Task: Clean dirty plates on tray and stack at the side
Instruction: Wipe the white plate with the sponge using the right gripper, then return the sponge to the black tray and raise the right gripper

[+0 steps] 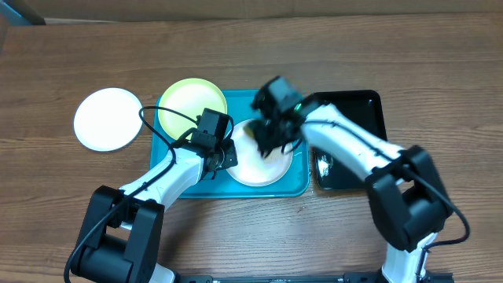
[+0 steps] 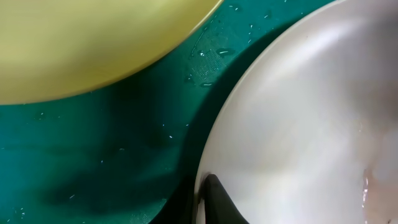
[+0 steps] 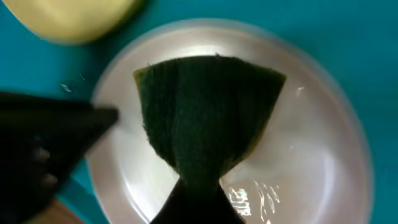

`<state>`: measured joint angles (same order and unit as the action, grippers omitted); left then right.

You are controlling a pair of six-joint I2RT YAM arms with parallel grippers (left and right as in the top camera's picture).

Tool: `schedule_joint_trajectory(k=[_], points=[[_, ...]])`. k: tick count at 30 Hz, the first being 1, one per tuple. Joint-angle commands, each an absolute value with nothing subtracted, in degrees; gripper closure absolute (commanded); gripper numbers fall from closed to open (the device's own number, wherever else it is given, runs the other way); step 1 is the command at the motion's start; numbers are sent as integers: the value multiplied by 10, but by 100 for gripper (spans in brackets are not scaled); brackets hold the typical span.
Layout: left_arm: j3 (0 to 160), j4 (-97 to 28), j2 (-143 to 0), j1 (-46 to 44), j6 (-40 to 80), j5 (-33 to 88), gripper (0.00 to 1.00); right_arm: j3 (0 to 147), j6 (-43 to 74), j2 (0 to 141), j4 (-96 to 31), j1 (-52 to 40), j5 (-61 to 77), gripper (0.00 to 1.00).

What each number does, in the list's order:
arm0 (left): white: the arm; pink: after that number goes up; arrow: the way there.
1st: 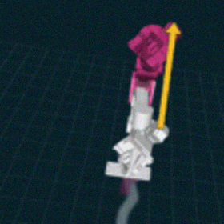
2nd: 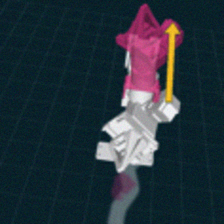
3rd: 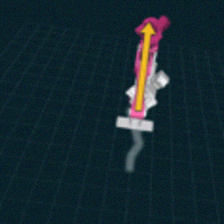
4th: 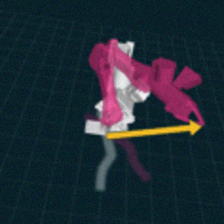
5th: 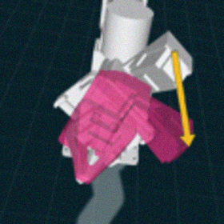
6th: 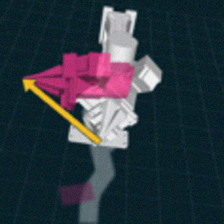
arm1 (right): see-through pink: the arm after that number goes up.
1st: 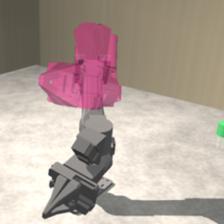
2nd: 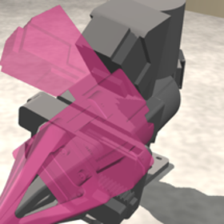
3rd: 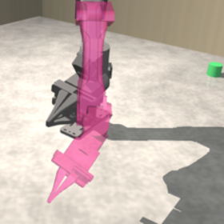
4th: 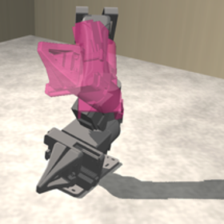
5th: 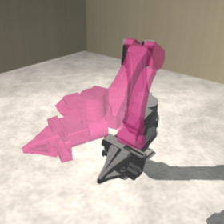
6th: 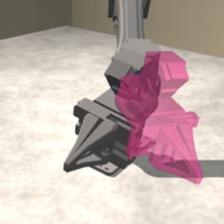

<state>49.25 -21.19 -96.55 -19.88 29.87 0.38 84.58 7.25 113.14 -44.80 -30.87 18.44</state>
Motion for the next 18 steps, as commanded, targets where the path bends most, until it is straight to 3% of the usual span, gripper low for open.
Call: schedule_joint_trajectory(k=[1, 11, 18], points=[[490, -213, -970, -199, 296, -2, 91, 888, 71, 1074, -476, -252, 272, 96], [490, -209, -970, -199, 296, -2, 83, 883, 57, 1061, -590, -87, 204, 96], [490, -209, -970, -199, 296, -2, 76, 816, 60, 1062, -565, -27, 91, 96]])
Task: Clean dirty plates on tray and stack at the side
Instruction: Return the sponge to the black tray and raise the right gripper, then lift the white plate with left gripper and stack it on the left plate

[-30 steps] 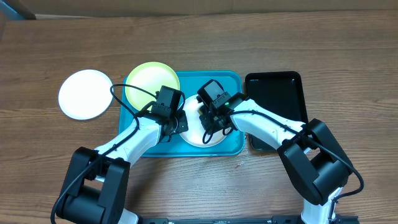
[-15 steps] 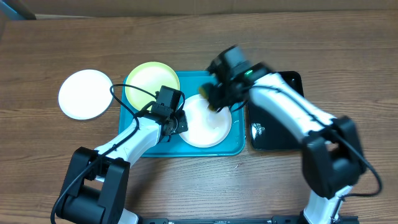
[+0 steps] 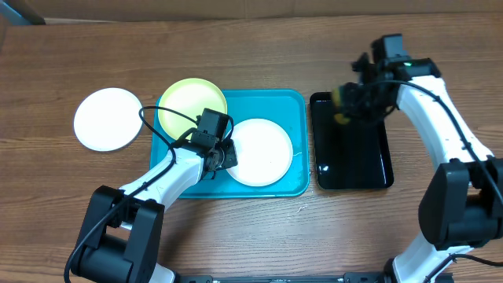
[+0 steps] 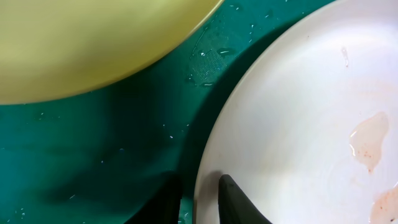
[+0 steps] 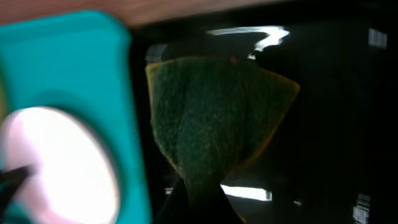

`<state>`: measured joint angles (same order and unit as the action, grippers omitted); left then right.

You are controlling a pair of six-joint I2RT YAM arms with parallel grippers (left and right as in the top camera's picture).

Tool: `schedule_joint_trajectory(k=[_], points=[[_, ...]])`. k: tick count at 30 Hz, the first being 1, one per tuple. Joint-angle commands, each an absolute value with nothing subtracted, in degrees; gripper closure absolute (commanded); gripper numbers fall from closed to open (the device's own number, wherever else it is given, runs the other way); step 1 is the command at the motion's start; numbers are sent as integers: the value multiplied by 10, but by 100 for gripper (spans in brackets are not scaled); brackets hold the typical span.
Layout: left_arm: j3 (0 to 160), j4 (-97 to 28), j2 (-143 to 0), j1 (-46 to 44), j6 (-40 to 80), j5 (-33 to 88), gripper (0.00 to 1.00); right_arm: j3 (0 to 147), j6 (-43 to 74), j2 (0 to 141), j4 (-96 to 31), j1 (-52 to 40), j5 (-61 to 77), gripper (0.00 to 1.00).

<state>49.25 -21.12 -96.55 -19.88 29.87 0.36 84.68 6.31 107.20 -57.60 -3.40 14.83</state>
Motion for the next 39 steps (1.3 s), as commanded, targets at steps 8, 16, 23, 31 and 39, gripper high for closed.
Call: schedule_joint_trajectory(k=[8, 16, 23, 31, 39], points=[[490, -210, -970, -199, 295, -2, 88, 732, 60, 1062, -460, -21, 90, 89], [526, -240, -964, -199, 280, -9, 96, 824, 64, 1061, -525, -13, 90, 40], [639, -323, -954, -199, 250, -68, 96, 943, 103, 1061, -612, 40, 91, 24], [774, -329, -954, -201, 222, -71, 96, 965, 120, 1061, -617, 124, 106, 0], [832, -276, -954, -263, 200, -109, 96, 964, 120, 1061, -599, 181, 30, 0]])
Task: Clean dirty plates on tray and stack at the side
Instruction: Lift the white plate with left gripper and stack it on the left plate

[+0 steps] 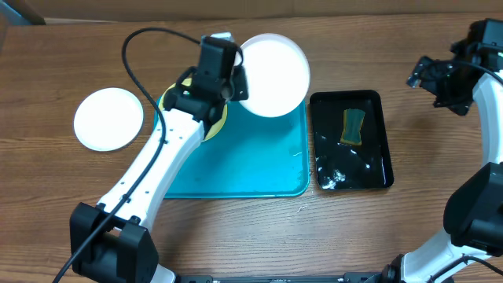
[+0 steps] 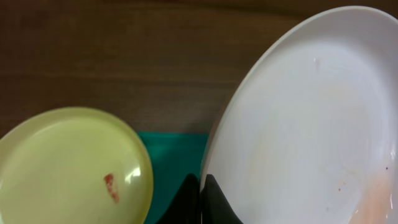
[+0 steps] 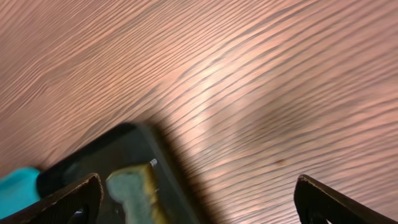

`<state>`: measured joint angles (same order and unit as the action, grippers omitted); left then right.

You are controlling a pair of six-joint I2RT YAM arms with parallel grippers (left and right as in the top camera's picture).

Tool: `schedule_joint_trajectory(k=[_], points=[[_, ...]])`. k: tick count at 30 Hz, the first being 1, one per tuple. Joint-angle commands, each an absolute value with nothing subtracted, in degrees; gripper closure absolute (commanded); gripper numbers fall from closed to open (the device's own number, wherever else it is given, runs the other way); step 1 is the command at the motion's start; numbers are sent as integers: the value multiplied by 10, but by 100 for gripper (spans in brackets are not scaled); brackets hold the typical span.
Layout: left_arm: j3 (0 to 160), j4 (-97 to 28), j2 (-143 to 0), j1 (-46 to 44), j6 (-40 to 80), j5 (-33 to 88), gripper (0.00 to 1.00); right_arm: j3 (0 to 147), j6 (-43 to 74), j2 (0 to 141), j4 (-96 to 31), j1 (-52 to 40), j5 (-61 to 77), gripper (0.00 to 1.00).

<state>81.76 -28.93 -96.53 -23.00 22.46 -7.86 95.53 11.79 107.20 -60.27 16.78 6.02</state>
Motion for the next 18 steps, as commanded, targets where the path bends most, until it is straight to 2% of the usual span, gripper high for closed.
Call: schedule_joint_trajectory(k=[1, 12, 18], points=[[832, -265, -955, -279, 192, -126, 96, 964, 120, 1061, -599, 185, 30, 0], [832, -178, -1005, -448, 69, -301, 96, 964, 120, 1061, -599, 190, 30, 0], [832, -112, -1060, -524, -79, -495, 96, 964, 120, 1061, -599, 190, 30, 0]])
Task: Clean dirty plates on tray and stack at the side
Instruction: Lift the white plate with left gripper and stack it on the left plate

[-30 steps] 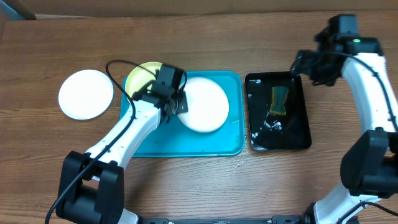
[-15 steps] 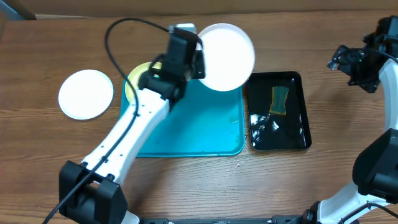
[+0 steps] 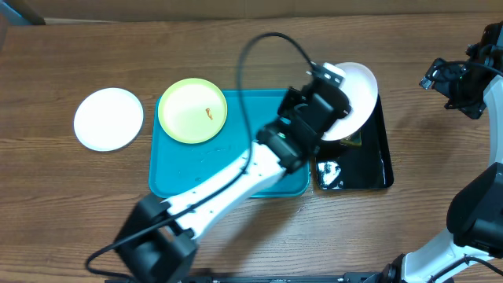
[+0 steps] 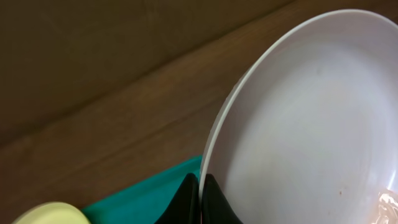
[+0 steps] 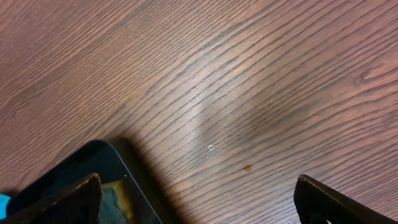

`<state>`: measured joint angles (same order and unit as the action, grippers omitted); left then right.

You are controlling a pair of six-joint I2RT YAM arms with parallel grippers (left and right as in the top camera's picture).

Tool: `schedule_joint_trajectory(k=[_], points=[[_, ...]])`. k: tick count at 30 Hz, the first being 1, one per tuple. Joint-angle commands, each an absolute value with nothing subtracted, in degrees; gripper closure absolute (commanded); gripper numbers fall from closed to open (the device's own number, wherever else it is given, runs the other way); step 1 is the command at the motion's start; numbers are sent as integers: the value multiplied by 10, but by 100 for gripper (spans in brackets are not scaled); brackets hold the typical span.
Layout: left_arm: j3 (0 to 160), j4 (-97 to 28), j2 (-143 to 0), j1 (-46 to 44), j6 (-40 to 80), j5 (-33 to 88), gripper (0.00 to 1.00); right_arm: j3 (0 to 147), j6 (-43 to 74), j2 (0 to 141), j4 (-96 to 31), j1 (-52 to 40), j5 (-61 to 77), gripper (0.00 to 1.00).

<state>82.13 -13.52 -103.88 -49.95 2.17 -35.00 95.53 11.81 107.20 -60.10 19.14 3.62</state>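
Observation:
My left gripper (image 4: 200,190) is shut on the rim of a white plate (image 3: 351,88), which it holds tilted in the air over the far end of the black tray (image 3: 369,171). The plate (image 4: 305,124) shows faint reddish specks. A green-yellow sponge (image 5: 115,196) lies in the black tray, mostly hidden under the plate in the overhead view. A yellow-green plate (image 3: 192,110) with a red smear sits on the teal tray (image 3: 236,161). My right gripper (image 5: 199,199) is open and empty above the table, far right (image 3: 458,82).
A clean white plate (image 3: 108,118) lies on the wooden table left of the teal tray. Water glints at the near end of the black tray (image 3: 328,169). My left arm (image 3: 236,177) stretches diagonally over the teal tray.
My left gripper has carried the white plate to the right, from above the teal tray's far edge to over the black tray. The right gripper has stayed nearly still, open.
The right gripper first held the sponge on the white plate in the teal tray, with my left gripper at its rim. Then the sponge was over the black tray. Later it lay there, the right gripper open, and the left held the plate aloft, now over the black tray.

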Motion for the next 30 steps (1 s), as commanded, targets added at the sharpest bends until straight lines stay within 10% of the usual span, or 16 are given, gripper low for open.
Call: schedule_joint_trajectory(k=[1, 16, 30], points=[[832, -93, -1067, -536, -106, -522, 96, 964, 120, 1061, -599, 190, 30, 0], [831, 135, -1077, -618, -333, -667, 96, 964, 120, 1061, -599, 190, 30, 0], [833, -144, -1061, -514, 43, -412, 96, 964, 120, 1061, -599, 190, 30, 0]])
